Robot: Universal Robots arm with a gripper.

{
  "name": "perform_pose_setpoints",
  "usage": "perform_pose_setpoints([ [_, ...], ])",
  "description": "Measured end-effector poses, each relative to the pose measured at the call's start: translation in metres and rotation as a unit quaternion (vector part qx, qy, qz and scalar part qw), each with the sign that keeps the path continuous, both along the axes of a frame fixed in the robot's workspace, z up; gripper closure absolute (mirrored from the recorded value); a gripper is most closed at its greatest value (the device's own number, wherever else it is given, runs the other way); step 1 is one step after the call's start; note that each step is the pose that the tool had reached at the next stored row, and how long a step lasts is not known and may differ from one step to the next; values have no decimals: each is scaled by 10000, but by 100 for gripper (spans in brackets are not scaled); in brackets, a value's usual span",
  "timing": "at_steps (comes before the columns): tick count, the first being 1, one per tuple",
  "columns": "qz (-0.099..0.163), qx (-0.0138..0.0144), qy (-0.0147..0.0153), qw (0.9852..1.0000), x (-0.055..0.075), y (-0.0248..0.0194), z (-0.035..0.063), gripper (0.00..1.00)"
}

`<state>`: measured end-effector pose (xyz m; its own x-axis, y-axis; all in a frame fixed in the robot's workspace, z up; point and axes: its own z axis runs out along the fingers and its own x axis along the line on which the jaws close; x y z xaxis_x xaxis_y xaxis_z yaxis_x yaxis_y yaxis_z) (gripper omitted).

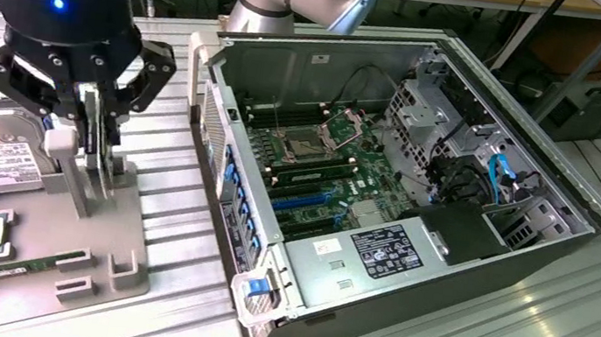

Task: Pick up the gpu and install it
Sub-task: 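Pick up the gpu and move the gpu toward the slot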

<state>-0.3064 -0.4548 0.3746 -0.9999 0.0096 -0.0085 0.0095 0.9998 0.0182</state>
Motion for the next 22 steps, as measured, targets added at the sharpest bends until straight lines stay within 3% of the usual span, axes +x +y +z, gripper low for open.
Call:
perform_pose_setpoints([
  [1, 0, -1, 0, 10000, 0, 0, 141, 73],
  [7, 0, 1, -1, 10000, 0, 0, 752, 73],
  [11, 0, 1, 0, 10000, 250, 0, 752, 73],
  [14, 0, 1, -1, 10000, 560, 0, 752, 73],
  [22, 0, 1, -1, 10000, 679, 0, 752, 73],
])
